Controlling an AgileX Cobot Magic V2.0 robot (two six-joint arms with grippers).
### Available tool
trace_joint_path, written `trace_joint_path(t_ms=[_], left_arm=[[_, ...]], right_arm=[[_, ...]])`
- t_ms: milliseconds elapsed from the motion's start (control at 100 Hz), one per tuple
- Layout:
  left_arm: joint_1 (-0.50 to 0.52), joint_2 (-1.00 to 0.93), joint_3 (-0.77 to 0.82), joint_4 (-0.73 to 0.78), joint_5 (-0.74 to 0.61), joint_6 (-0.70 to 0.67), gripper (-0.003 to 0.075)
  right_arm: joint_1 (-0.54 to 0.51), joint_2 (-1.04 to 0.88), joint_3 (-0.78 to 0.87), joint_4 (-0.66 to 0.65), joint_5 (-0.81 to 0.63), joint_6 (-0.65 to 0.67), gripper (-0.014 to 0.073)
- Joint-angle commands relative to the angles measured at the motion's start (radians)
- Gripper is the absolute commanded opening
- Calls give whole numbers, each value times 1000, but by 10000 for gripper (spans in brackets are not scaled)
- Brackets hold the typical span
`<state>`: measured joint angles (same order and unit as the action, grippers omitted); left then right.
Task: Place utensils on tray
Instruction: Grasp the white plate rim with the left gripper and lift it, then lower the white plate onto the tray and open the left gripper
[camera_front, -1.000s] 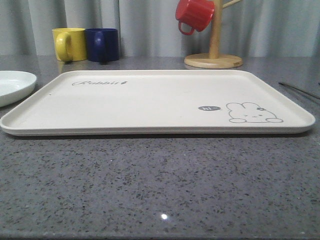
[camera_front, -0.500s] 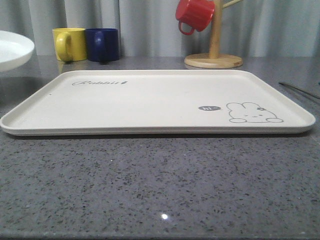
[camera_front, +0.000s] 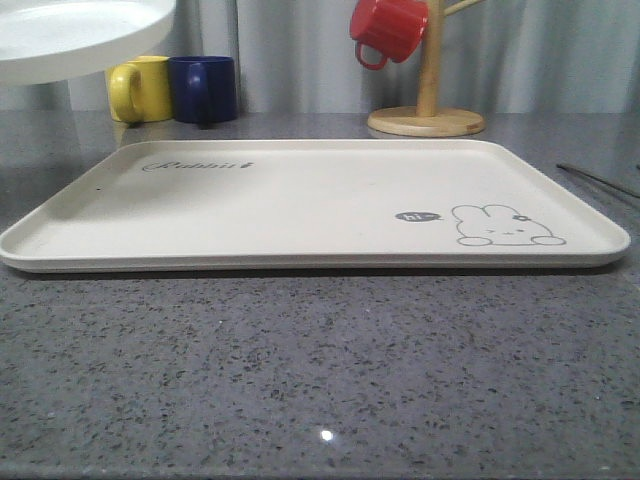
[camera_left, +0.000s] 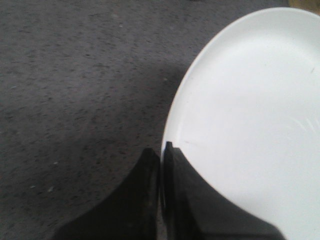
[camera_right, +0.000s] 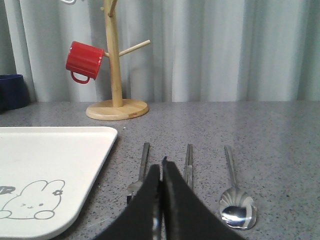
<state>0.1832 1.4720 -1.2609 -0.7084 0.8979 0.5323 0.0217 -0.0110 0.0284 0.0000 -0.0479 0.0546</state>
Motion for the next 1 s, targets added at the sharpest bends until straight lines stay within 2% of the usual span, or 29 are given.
trace_joint_path(t_ms=[0, 280, 580, 990], left_arm=[[-73, -32, -26, -70, -42, 1, -18], [-220, 73, -90, -54, -31, -27, -18], [-358, 206, -197, 127, 8, -132, -18], [-375, 263, -206, 163, 10, -134, -18]], right_arm=[[-8, -21, -19, -8, -85, -5, -69], [-8, -21, -19, -8, -85, -5, -69], [-9, -21, -19, -8, -85, -5, -69], [-9, -21, -19, -8, -85, -5, -69]])
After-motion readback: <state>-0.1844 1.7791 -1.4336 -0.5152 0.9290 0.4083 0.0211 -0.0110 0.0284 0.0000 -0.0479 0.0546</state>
